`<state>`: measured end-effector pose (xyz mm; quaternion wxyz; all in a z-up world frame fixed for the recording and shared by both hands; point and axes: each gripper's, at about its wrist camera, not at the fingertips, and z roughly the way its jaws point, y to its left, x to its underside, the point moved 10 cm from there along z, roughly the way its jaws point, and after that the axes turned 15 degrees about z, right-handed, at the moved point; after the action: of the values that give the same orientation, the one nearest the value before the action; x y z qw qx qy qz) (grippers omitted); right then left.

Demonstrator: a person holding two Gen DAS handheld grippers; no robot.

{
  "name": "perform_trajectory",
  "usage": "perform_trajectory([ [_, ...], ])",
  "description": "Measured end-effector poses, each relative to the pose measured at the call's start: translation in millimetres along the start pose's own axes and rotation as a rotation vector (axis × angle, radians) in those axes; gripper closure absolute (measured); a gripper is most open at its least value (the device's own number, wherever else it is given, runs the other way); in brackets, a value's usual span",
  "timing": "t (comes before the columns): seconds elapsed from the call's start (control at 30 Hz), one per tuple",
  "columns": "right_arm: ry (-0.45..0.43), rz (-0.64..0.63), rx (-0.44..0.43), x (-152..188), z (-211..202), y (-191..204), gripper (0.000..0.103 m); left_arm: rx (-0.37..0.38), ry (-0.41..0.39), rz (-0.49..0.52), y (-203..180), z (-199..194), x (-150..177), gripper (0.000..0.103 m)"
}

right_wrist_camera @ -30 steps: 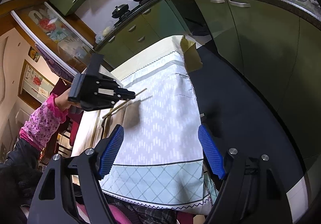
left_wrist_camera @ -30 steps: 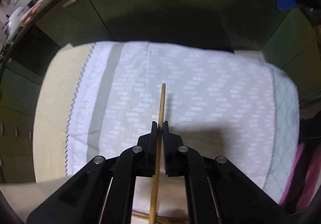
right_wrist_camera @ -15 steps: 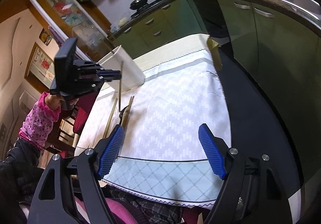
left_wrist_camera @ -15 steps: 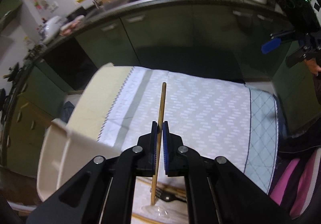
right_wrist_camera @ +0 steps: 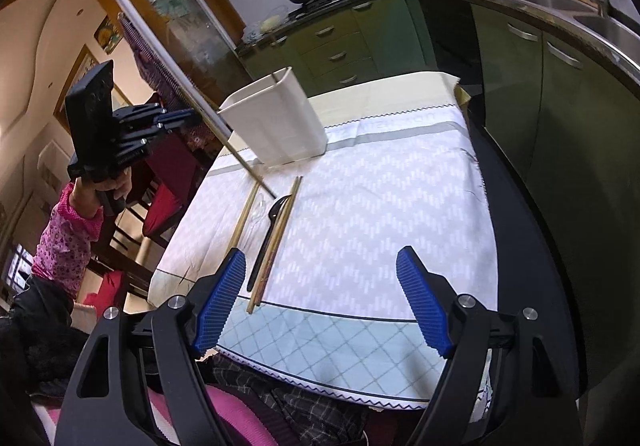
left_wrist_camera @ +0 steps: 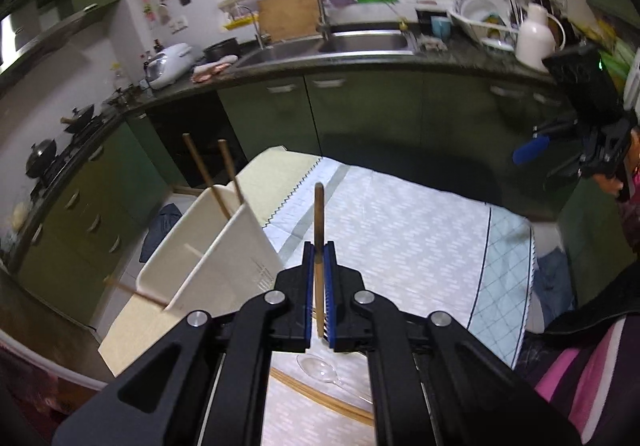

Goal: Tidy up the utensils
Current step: 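Lift the chopstick with the left tool toward the white holder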

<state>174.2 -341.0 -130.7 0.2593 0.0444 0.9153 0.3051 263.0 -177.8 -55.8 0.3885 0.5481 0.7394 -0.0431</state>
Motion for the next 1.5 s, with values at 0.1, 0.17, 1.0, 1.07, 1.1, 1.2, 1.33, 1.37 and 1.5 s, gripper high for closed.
perform_trajectory([
  [0.1, 0.002, -0.013, 0.008, 2.2, 0.0, 6.6, 0.025, -0.017, -0.019, -0.028, 6.3, -17.6, 2.4, 0.098],
  [0.17, 0.004, -0.024, 0.011, 2.7, 1.1, 12.3, 0.025, -0.019, -0.030, -0.052, 10.0, -28.5, 2.8, 0.098],
  [1.0, 0.036, -0.039, -0.008, 4.9, 13.6, 13.0, 0.025, -0.205, -0.128, -0.173, 122.3, -134.2, -77.0, 0.098],
  [1.07, 0.038, -0.033, -0.010, 5.0, 14.5, 11.3, 0.025, -0.220, -0.127, -0.171, 132.4, -136.0, -84.3, 0.098],
  [1.1, 0.040, -0.032, -0.012, 5.3, 15.4, 10.5, 0.025, -0.231, -0.126, -0.173, 137.6, -136.7, -87.3, 0.098],
  [1.2, 0.046, -0.028, -0.016, 6.0, 17.3, 8.9, 0.025, -0.251, -0.121, -0.173, 150.9, -134.6, -93.5, 0.098],
  [1.33, 0.050, -0.021, -0.016, 6.1, 18.4, 5.4, 0.025, -0.266, -0.111, -0.187, 165.0, -125.8, -94.9, 0.098],
  [1.37, 0.050, -0.019, -0.015, 5.8, 18.5, 4.0, 0.025, -0.265, -0.110, -0.191, 167.0, -122.4, -94.3, 0.098],
  [1.5, 0.051, -0.009, -0.016, 4.7, 18.2, -0.2, 0.025, -0.258, -0.091, -0.209, 175.8, -102.9, -85.2, 0.098],
])
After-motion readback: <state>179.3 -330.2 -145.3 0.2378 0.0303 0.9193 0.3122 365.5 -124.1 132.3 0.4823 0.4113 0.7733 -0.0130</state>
